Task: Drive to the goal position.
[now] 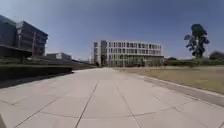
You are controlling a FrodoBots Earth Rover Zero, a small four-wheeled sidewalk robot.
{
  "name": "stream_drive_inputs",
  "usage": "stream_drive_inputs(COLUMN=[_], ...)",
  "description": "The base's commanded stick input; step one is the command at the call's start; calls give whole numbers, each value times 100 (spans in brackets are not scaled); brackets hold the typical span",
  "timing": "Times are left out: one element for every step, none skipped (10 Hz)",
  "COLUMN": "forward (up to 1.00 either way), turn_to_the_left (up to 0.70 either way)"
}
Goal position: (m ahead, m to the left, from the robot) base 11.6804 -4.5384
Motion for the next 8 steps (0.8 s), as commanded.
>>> stream_drive_inputs(forward=[70, 70, 70, 70, 70, 70, 70, 70], turn_to_the_left=[1, 1, 1, 1, 1, 1, 1, 1])
